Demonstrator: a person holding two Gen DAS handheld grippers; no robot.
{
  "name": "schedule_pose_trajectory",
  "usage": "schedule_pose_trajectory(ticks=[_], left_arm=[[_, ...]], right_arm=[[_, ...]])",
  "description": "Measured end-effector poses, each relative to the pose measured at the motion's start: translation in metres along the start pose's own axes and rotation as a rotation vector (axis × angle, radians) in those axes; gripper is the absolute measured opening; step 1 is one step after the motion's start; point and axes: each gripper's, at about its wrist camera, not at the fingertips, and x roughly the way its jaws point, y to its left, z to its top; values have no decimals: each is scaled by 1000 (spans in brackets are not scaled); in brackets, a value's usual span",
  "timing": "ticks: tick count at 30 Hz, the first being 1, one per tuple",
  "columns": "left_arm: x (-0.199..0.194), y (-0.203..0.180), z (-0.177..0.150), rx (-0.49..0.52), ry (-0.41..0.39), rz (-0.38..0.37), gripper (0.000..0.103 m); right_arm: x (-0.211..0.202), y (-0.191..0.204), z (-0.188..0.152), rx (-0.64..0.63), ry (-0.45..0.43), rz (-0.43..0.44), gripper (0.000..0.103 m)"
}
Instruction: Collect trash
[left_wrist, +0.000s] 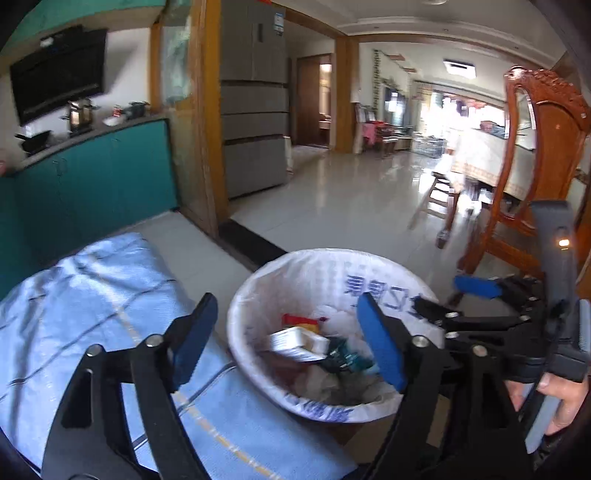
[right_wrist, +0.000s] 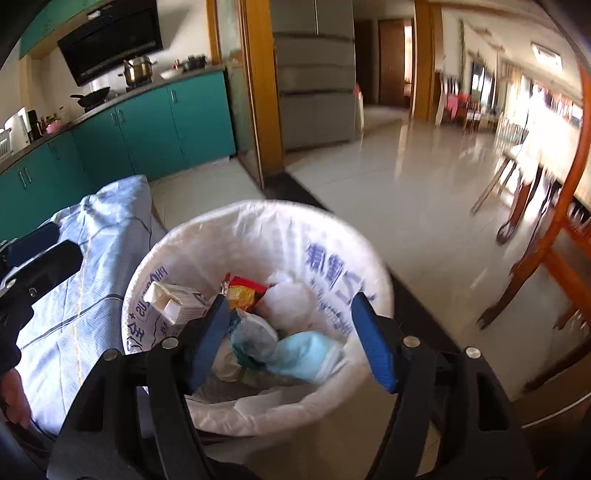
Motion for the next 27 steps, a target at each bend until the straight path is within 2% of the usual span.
schedule_pose_trajectory(ticks=[2,3,4,8,11,15,19,25,27], left_arm=[[-25,7,0,-10,-20,87,89],[-44,11,-1,-27,-43,159,92],[-57,14,-1,-40,-58,191,95],[-118,28,-7,-126,-129,320,100],[-166,36,-11,-176,-177,435,100],[-214,40,-15,-210,-210,518,100],[-251,36,-21,-234,-242,529,100],[-277,36,-26,-256,-252,595,100],[-281,36,-27,-257,-256,594,100]], right_arm=[[-21,5,2,-23,-69,3,79],[-36,11,3,-37,-116,12,82],[-48,17,5,-46,-157,24,83],[-110,49,4,-98,-340,101,94],[-150,65,-2,-122,-442,144,100],[-175,76,-6,-128,-471,196,100],[-196,87,-15,-140,-465,254,100],[-209,95,-21,-140,-456,273,100],[-213,95,-23,-143,-457,270,100]])
